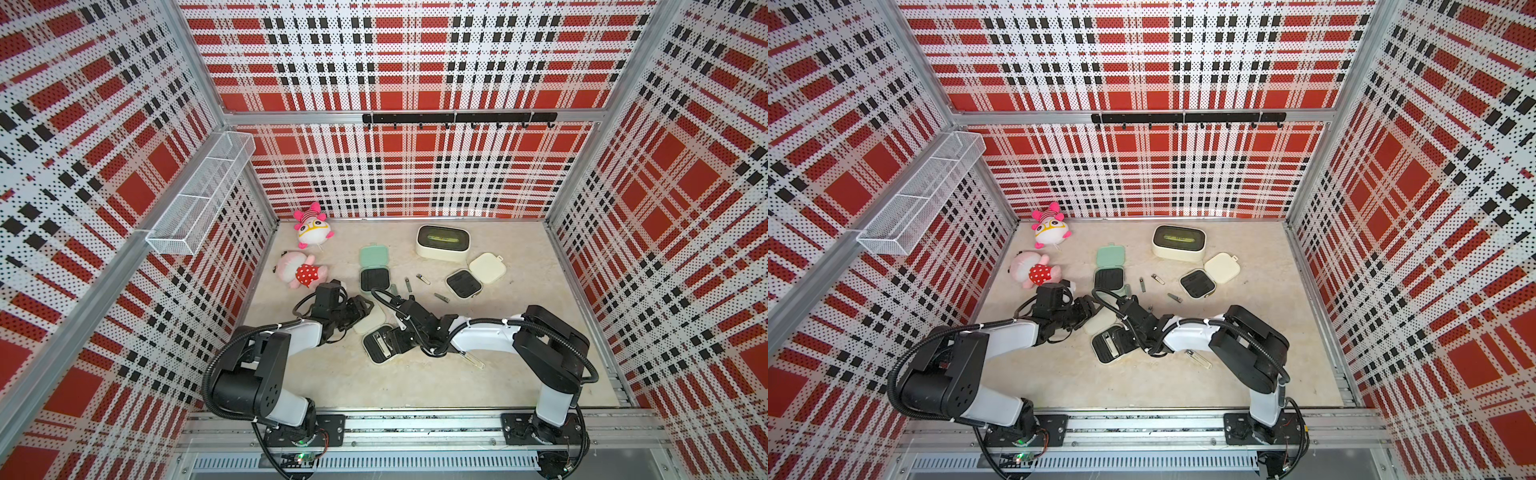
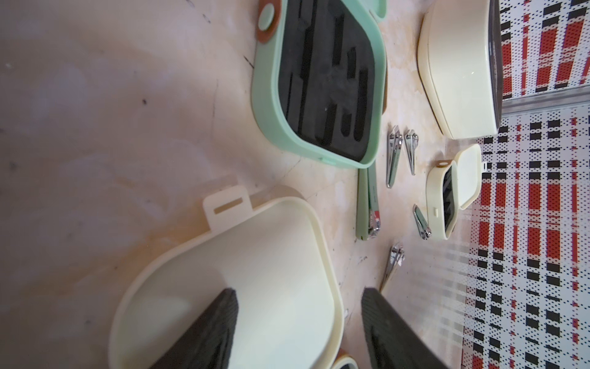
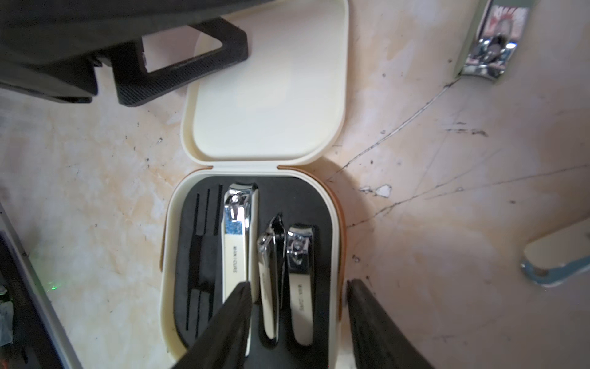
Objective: Organize nail clipper sets
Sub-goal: Adjust the storage box at the center of the board, then adjust the nail clipper in the storage box.
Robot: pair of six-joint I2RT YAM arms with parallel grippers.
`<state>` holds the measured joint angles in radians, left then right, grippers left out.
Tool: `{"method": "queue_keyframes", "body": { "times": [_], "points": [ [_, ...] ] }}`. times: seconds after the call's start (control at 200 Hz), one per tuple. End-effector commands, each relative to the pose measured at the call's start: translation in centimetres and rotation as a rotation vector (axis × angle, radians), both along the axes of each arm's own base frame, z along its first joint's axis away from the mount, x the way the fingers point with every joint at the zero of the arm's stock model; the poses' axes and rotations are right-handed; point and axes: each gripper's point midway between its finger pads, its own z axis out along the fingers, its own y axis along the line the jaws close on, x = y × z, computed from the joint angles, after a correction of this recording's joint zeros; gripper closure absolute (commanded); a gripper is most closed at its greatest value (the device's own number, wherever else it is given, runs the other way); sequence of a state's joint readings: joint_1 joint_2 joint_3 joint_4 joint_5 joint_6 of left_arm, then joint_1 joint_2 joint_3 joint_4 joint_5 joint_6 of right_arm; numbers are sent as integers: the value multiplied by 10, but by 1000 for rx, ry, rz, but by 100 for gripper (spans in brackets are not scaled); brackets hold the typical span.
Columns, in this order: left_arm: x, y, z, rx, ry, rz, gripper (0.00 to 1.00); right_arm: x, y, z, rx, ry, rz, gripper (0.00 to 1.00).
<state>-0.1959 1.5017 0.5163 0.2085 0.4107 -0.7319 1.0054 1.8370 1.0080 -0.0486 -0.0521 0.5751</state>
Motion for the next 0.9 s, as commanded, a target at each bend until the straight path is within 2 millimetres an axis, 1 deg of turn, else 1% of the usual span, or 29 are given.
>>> {"method": "queue_keyframes", "body": {
  "times": [0.0,0.15,0.225,0.326,0.461,0.636,0.892],
  "points": [
    [-10,1,-16,22,65,-9,33,6,4,9,7,-27,-31,50],
    [-11,1,-17,21,66,-9,33,15,4,13,-11,-48,-54,48],
    [-12,1,-18,20,67,-9,33,19,2,12,-16,-45,-66,52],
    [-13,1,-18,20,68,-11,33,24,2,13,-3,-36,-76,55],
    [-13,3,-19,19,70,-6,33,26,2,11,-7,-32,-76,55],
    [-12,4,-19,19,70,-5,33,27,-2,5,-18,-24,-82,59],
    [-13,4,-20,19,71,-6,33,26,-5,-4,-30,-9,-80,60]
  ]
}}
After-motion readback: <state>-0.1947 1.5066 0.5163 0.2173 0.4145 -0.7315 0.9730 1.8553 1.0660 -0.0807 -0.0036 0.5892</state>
